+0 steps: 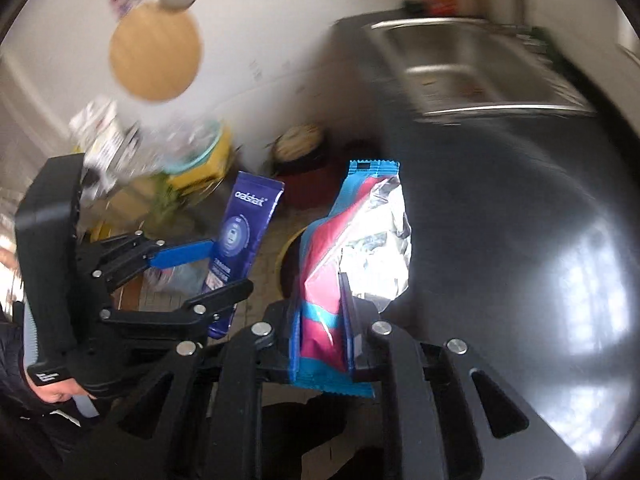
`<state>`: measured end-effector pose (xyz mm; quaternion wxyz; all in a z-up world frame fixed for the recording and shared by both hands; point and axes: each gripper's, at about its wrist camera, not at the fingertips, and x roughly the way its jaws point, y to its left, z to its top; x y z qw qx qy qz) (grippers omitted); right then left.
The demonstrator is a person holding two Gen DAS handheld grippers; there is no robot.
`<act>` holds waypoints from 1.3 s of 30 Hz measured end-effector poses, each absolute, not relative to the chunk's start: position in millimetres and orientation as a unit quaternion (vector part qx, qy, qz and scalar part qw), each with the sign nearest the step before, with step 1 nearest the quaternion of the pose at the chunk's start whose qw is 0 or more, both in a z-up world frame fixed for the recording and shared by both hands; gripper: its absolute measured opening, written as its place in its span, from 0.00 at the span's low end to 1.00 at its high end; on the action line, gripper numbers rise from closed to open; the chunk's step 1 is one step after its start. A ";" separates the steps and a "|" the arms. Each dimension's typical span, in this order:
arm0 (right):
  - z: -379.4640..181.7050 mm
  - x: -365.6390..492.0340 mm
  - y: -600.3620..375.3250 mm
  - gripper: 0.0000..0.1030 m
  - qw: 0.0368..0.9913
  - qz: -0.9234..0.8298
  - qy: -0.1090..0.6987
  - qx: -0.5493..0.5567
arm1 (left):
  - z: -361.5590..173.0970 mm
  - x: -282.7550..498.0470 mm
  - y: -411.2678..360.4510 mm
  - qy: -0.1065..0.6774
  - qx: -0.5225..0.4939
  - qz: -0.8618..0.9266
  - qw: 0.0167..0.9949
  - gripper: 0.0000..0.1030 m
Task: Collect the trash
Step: 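Carry tube and wrapper to the bin and open both tools over it, then return both open tools to the countertop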
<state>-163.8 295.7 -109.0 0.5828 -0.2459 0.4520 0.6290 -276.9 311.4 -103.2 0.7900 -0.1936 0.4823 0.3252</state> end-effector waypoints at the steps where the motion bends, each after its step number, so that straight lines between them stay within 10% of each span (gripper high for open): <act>1: -115.3 -170.8 307.5 0.16 0.571 0.634 0.456 -0.253 | -112.9 -290.5 321.5 0.485 -0.202 0.330 0.784 0.50; 12: -206.1 -199.1 419.7 0.16 0.522 0.605 0.516 -0.309 | -211.6 -327.9 387.3 0.492 -0.266 0.306 0.770 0.50; 14: -216.4 -199.5 432.4 0.16 0.521 0.597 0.520 -0.319 | -227.0 -322.7 396.7 0.501 -0.277 0.292 0.766 0.27; 18: -231.9 -202.6 449.2 0.16 0.520 0.588 0.514 -0.346 | -249.0 -316.4 408.2 0.509 -0.274 0.286 0.764 0.27; 20: -238.3 -201.1 450.7 0.18 0.517 0.580 0.524 -0.349 | -262.9 -316.8 412.7 0.518 -0.285 0.285 0.754 0.44; 22: -243.4 -200.3 452.5 0.57 0.514 0.572 0.532 -0.354 | -265.7 -320.3 414.6 0.516 -0.290 0.292 0.752 0.71; 24: -240.8 -200.6 452.2 0.69 0.518 0.577 0.528 -0.346 | -260.6 -328.3 414.0 0.497 -0.298 0.298 0.759 0.79; 39: -152.6 -164.1 381.1 0.75 0.588 0.575 0.492 -0.285 | -190.2 -314.3 384.0 0.486 -0.218 0.314 0.786 0.89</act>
